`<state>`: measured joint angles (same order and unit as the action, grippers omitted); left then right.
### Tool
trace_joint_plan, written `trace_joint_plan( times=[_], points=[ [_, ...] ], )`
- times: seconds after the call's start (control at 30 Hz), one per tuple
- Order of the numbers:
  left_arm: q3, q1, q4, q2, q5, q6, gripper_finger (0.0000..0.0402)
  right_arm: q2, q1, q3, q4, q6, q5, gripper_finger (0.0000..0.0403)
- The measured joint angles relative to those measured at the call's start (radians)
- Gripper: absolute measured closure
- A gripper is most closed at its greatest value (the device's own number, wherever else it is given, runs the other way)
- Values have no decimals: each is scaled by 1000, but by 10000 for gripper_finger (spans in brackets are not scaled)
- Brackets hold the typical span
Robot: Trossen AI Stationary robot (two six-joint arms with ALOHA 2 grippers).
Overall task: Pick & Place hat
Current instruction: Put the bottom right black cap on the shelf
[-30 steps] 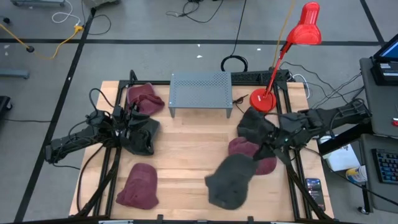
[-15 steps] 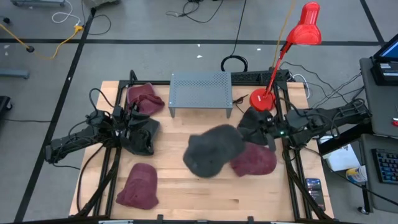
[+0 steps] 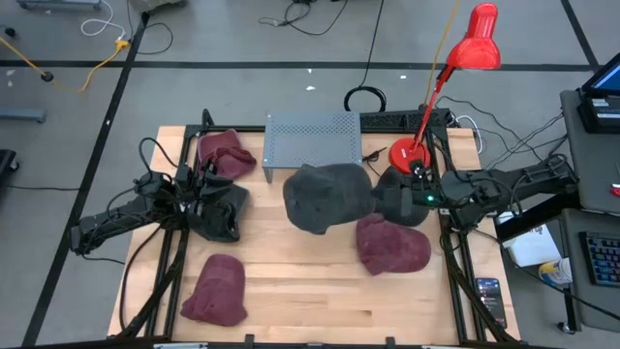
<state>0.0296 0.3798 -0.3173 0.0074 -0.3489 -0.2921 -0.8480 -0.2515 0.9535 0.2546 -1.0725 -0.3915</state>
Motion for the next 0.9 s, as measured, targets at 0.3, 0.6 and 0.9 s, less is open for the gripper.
trace_joint_plan(
  times=[0.3,0.6,0.9],
  points=[
    [0,0,-9,0,8,-30,289,-25,46,0,-1,-105,0,403],
    [22,-1,-16,7,44,-221,289,-25,104,0,-4,-109,0,403],
    [219,-1,-3,162,58,-501,289,-25,140,0,-26,-33,1,403]
  ],
)
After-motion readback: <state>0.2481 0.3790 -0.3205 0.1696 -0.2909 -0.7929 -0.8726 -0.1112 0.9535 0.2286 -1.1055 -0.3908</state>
